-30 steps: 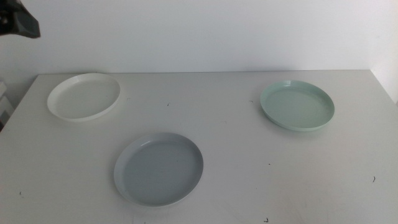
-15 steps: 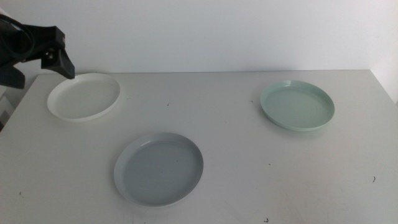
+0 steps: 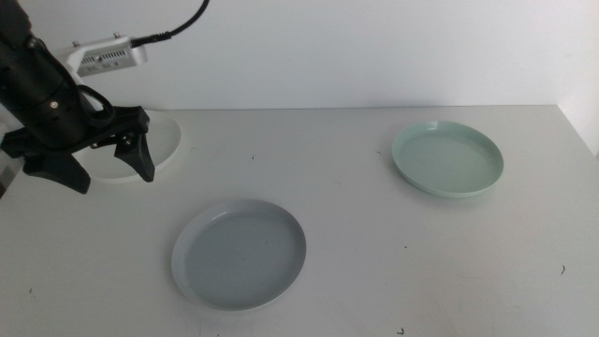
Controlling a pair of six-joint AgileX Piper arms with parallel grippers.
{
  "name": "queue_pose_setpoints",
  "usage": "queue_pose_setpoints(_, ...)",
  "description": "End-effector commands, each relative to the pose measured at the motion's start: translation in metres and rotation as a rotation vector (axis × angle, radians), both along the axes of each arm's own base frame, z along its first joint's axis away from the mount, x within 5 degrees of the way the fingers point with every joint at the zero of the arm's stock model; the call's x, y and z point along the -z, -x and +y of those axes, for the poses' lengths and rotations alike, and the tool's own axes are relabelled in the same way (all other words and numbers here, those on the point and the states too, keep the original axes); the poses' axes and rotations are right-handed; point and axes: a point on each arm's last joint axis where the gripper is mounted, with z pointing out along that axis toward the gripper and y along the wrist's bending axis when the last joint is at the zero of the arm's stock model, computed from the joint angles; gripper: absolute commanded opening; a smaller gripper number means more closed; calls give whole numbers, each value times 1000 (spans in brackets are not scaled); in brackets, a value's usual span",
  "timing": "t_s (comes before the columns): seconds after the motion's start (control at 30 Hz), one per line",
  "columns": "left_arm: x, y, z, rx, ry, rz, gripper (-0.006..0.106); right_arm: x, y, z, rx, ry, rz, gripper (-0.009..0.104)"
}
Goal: Stack the three bowls on top of each other.
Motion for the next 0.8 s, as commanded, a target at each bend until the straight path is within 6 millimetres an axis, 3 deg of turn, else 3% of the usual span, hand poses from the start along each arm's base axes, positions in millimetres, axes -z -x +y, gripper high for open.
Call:
queue_pose_setpoints(0.0,-11,-1,-7,27,27,-40,105,-11,2,-1,13,23,-111,47)
queue_pose_setpoints(0.43,64,-39,-41,121,-68,58,105,-11,2,-1,13,23,-111,47)
queue_pose_setpoints(0.63,105,-41,-43,109,-54,138,105,-11,2,-1,13,23,-111,47)
queue_pose_setpoints(0.77,119,-40,-45,111,-32,116,105,-11,2,-1,13,23,-111,47)
